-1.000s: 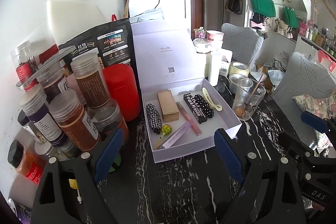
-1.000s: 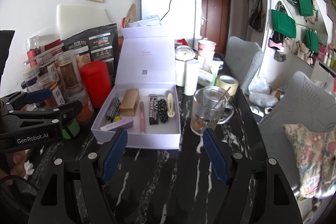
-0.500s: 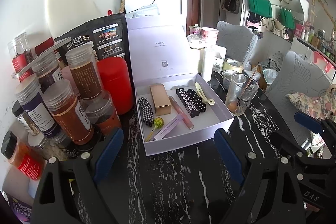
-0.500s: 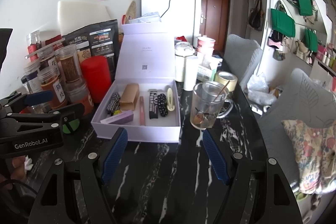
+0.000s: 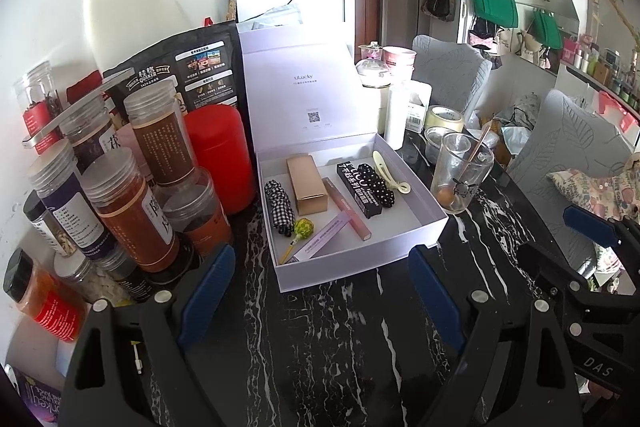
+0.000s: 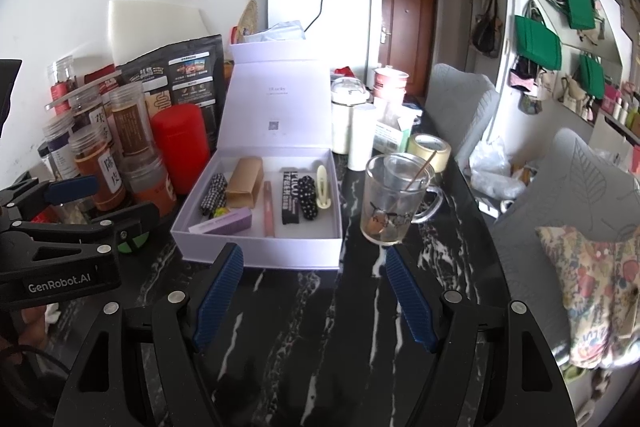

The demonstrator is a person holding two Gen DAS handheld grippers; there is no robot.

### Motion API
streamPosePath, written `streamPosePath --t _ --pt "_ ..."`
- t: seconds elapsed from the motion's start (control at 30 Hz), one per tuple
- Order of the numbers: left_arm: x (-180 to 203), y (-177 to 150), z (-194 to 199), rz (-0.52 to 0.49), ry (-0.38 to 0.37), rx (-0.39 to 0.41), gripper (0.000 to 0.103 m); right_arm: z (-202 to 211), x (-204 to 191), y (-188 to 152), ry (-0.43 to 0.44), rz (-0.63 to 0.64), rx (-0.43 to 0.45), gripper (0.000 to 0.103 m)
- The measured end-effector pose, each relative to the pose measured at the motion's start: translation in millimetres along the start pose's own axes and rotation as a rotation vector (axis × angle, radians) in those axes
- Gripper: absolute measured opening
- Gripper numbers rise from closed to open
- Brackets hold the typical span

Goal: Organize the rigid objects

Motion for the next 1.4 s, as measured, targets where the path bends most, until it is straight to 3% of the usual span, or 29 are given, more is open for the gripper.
streamPosePath --t 1.4 --pt "9.2 -9.0 3.7 -0.039 -0.001 -0.026 0.089 3.5 4.0 -5.3 -0.019 -0.005 -0.001 0.075"
Point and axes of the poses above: each gripper's, at about its wrist camera, not at the fingertips, and z roughly against the way its jaws point, x to its right, y to its top, the point moved 4 cm from there along -z, roughly the way its jaws point, and after that the axes turned 5 degrees about -x, right-handed, at the moved point
